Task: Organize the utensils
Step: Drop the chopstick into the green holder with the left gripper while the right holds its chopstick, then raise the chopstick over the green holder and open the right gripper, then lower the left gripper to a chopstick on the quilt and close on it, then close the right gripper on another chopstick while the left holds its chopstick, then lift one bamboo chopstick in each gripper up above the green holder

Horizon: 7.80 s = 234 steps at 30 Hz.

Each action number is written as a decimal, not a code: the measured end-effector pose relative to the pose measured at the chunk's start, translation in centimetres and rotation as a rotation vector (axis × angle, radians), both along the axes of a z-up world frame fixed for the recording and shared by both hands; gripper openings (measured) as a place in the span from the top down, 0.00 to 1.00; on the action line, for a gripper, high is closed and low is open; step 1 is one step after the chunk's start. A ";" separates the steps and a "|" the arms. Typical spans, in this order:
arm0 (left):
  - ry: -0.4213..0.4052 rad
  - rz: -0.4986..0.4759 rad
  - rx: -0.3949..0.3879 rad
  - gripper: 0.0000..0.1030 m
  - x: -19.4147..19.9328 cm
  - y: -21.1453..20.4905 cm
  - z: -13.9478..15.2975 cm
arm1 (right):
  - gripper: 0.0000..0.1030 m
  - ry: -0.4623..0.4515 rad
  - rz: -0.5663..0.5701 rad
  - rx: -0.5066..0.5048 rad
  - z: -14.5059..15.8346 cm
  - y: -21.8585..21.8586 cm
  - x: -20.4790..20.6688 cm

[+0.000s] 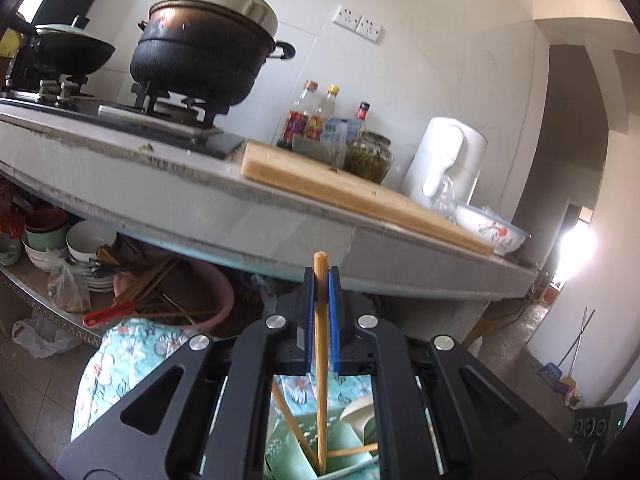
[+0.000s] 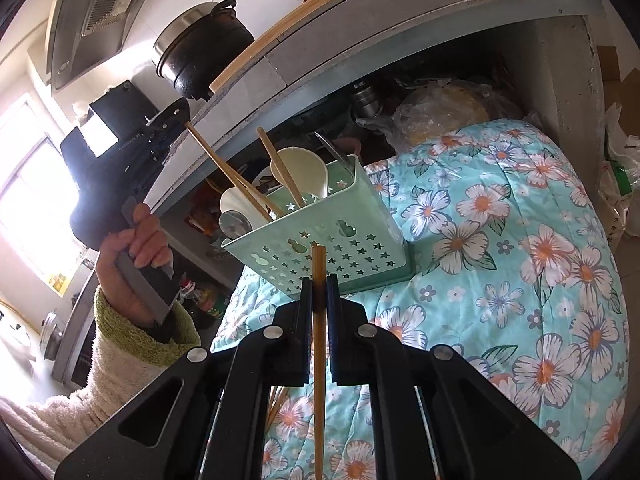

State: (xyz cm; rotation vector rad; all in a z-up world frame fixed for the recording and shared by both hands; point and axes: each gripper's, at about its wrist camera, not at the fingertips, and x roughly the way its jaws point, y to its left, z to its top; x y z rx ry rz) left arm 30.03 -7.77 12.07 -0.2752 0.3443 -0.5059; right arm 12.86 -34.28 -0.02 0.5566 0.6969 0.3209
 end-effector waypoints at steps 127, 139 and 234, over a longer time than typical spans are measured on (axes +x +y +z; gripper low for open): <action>0.678 -0.197 0.101 0.65 -7.6 5.5 -19.1 | 0.69 0.285 0.080 0.021 -11.8 7.0 -1.5; 0.779 -0.130 0.214 0.79 -2.4 1.7 -21.7 | 0.69 0.291 0.082 0.066 -12.3 5.8 -1.2; 0.327 0.024 0.404 0.95 -13.9 2.4 -13.2 | 0.93 0.035 0.010 0.036 0.3 5.7 0.8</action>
